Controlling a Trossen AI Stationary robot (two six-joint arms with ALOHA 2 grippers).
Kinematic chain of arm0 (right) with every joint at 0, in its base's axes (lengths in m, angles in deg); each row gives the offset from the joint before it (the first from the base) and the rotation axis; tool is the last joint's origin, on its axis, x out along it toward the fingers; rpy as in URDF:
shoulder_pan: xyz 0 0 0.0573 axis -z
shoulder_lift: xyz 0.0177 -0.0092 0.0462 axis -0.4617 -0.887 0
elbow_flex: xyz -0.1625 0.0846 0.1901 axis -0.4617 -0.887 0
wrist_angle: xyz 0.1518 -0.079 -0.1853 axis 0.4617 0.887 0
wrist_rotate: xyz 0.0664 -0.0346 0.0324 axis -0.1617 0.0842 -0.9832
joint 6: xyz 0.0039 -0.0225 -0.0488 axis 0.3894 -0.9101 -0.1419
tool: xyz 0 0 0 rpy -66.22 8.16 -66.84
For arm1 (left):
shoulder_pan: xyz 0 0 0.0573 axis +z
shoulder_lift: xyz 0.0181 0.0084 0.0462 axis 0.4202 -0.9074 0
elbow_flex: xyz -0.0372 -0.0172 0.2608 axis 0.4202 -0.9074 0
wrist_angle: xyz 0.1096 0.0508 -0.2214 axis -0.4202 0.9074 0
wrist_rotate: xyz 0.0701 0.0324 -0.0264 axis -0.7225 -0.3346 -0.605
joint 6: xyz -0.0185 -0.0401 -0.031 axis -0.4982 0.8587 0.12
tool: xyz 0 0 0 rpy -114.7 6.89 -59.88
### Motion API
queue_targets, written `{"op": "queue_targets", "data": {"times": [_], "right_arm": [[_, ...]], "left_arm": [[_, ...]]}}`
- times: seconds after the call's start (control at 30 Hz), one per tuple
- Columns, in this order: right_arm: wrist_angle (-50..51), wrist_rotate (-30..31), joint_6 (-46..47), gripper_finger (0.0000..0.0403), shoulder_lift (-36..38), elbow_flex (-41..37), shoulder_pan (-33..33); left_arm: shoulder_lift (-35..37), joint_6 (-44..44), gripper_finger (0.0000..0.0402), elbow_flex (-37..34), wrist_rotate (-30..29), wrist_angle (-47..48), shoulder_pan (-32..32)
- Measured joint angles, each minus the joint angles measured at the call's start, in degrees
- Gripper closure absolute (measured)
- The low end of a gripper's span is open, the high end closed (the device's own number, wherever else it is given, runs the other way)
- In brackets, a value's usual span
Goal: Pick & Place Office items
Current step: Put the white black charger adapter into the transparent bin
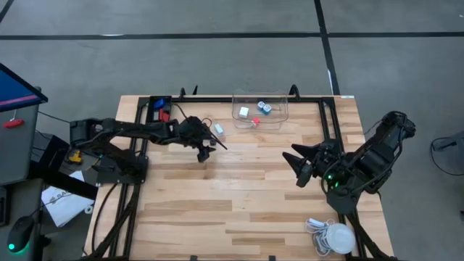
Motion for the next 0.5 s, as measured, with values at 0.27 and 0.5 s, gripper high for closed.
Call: {"op": "queue_targets", "data": {"times": [0.27,0.5], "right_arm": [[0.93,-0.02,0.00,0.0135,0.00,0.00,0.80],[0.72,-0.26,0.03,0.0135,0.00,0.00,0.80]], "left_arm": [[-5.98,-3.00,0.0131,0.02,-0.16,-2.49,3.22],[-13.03,-2.95,0.0132,0.02,1.52,-7.26,3.80]]}}
